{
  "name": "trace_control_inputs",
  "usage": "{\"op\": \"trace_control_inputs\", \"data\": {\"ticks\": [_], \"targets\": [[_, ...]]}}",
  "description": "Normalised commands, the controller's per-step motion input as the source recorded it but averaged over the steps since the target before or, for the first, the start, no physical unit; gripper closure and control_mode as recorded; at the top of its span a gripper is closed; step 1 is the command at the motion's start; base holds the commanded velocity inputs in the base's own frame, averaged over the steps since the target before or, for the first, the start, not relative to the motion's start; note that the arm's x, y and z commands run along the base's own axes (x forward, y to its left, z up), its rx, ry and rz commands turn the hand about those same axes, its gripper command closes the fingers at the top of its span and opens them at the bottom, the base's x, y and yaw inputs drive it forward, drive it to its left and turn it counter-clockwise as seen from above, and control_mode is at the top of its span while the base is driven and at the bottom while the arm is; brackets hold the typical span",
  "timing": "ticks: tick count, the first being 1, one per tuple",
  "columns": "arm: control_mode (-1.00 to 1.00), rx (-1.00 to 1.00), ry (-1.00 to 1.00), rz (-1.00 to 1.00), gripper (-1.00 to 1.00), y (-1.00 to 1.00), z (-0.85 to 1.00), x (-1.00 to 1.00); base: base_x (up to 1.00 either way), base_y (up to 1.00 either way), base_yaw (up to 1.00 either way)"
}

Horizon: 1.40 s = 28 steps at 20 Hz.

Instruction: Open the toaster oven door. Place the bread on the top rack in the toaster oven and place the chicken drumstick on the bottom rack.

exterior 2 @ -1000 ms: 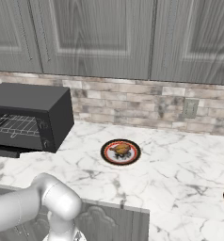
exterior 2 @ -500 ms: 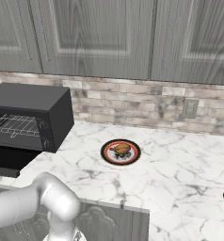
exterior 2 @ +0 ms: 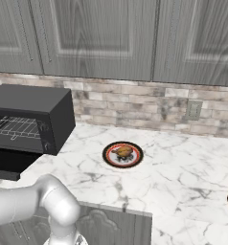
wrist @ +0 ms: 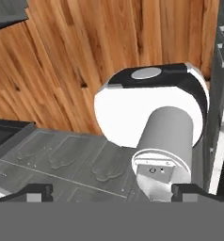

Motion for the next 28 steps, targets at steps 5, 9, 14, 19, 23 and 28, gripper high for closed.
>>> {"op": "trace_control_inputs", "data": {"ticks": [5,9,14,19,23,28], "targets": [[-1.0,-0.1,-0.23,-0.28,-1.0,-0.02,0.27,0.19,0.0,0.0,0.0],[-1.0,-0.01,-0.31,-0.44,-1.0,-0.07,0.01,0.29,0.0,0.0,0.0],[-1.0,0.0,-0.41,-0.38,-1.0,-0.09,-0.1,0.34,0.0,0.0,0.0],[-1.0,-0.05,-0.55,-0.22,-1.0,-0.07,-0.38,0.17,0.0,0.0,0.0],[-1.0,-0.07,-0.39,-0.2,-1.0,-0.14,-0.33,0.35,0.0,0.0,0.0],[-1.0,0.07,-0.02,-0.31,-1.0,-0.09,-0.25,0.56,0.0,0.0,0.0]]}}
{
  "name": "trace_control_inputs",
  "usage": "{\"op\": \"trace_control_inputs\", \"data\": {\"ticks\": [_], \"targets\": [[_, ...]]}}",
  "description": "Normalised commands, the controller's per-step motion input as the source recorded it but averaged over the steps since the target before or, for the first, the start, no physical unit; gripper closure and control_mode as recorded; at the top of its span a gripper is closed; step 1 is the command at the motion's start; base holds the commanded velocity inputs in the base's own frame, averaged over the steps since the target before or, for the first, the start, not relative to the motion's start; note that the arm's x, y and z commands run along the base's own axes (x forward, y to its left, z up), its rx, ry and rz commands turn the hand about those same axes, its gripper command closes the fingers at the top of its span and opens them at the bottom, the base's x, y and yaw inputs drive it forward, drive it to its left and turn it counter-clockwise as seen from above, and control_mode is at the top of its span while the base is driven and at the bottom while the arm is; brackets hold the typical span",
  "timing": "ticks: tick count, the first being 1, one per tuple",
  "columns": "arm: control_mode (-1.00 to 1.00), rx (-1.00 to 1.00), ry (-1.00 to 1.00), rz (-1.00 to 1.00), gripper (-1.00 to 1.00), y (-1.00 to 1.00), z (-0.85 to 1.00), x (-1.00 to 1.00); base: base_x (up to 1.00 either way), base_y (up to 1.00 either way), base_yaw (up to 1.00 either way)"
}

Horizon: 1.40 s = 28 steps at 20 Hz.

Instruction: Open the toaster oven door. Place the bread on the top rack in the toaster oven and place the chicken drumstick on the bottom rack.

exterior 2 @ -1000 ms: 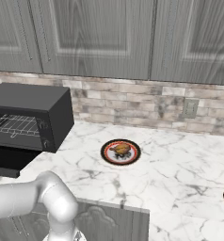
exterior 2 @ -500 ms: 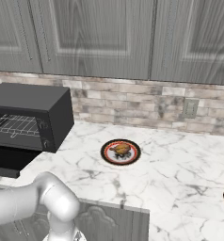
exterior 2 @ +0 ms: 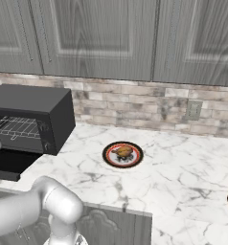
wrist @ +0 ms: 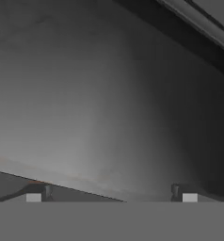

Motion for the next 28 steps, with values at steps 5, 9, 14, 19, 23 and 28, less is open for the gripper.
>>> {"op": "trace_control_inputs", "data": {"ticks": [5,9,14,19,23,28], "targets": [[-1.0,0.15,0.0,-0.38,-1.0,-0.02,-0.37,0.53,0.0,0.0,0.0],[-1.0,0.15,0.0,-0.36,-1.0,0.04,-0.56,0.35,0.0,0.0,0.0],[-1.0,0.07,0.02,-0.32,-1.0,0.05,-0.71,0.23,0.0,0.0,0.0],[-1.0,0.02,0.02,-0.24,-1.0,0.06,-0.63,0.16,0.0,0.0,0.0],[-1.0,0.0,-0.03,-0.02,-1.0,-0.01,0.17,-0.04,0.0,0.0,0.0],[-1.0,-0.07,-0.14,0.05,-1.0,0.0,0.34,-0.02,0.0,0.0,0.0]]}}
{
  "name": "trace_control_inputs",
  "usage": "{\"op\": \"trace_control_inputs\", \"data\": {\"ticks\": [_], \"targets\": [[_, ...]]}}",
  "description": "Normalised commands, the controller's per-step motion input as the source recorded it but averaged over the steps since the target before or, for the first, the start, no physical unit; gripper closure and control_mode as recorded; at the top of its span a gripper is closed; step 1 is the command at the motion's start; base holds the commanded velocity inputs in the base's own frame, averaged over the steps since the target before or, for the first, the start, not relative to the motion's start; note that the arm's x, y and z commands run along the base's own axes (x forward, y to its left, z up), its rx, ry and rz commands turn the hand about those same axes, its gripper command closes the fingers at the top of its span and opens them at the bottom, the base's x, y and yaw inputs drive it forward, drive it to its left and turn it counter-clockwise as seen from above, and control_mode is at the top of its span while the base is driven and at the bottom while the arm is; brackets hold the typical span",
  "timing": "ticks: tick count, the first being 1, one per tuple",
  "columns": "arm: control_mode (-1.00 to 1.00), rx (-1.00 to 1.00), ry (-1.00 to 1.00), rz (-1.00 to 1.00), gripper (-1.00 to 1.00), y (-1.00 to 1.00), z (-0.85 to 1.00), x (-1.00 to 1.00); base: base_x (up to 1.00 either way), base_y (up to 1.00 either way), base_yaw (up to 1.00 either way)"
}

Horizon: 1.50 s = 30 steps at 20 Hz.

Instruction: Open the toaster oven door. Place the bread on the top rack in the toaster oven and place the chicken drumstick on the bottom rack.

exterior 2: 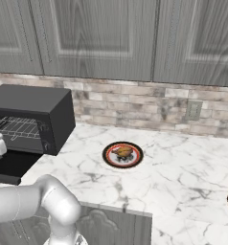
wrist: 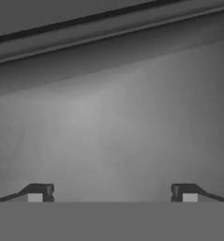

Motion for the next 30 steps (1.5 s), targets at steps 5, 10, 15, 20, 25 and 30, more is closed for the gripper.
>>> {"op": "trace_control_inputs", "data": {"ticks": [5,10,15,20,25,30], "targets": [[-1.0,-0.13,-0.21,0.21,-1.0,-0.03,0.36,0.0,0.0,0.0,0.0],[-1.0,-0.16,-0.26,0.06,-1.0,0.0,0.19,0.12,0.0,0.0,0.0],[-1.0,-0.24,-0.29,-0.01,-1.0,0.01,0.13,0.13,0.0,0.0,0.0],[-1.0,-0.1,-0.2,-0.07,-1.0,0.04,0.15,0.24,0.0,0.0,0.0],[-1.0,0.0,-0.17,0.0,-1.0,0.0,0.16,0.15,0.0,0.0,0.0],[-1.0,0.01,-0.23,0.1,-1.0,0.0,0.08,0.12,0.0,0.0,0.0]]}}
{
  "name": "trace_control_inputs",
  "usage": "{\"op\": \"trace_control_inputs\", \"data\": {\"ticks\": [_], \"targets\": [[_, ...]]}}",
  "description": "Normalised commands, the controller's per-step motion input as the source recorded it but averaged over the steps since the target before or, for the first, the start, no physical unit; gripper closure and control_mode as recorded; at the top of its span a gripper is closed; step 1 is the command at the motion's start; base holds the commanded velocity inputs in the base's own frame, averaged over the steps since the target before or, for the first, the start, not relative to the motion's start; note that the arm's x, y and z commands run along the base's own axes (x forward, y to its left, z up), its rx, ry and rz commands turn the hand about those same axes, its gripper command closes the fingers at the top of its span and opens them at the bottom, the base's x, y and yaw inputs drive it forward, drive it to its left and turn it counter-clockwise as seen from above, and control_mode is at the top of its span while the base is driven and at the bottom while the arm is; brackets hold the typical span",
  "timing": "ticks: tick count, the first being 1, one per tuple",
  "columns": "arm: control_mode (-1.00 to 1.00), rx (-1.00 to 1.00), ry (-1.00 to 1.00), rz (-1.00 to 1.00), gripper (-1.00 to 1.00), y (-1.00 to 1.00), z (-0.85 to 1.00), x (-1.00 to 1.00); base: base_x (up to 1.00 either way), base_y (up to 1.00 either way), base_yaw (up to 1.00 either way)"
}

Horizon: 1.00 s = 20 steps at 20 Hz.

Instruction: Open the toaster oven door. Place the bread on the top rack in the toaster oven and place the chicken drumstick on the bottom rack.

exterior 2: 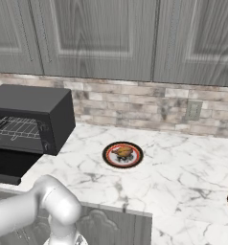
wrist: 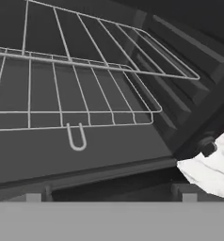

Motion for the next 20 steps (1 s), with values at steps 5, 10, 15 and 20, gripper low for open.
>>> {"op": "trace_control_inputs", "data": {"ticks": [5,10,15,20], "targets": [[-1.0,0.0,-0.26,0.16,-1.0,0.0,0.0,0.15,0.0,0.0,0.0],[-1.0,0.08,-0.15,0.04,-1.0,0.04,0.0,0.24,0.0,0.0,0.0],[-1.0,0.09,-0.16,0.0,-1.0,0.11,0.01,0.12,0.0,0.0,0.0],[-1.0,0.02,-0.21,-0.05,-1.0,0.36,-0.05,0.09,0.0,0.0,0.0]]}}
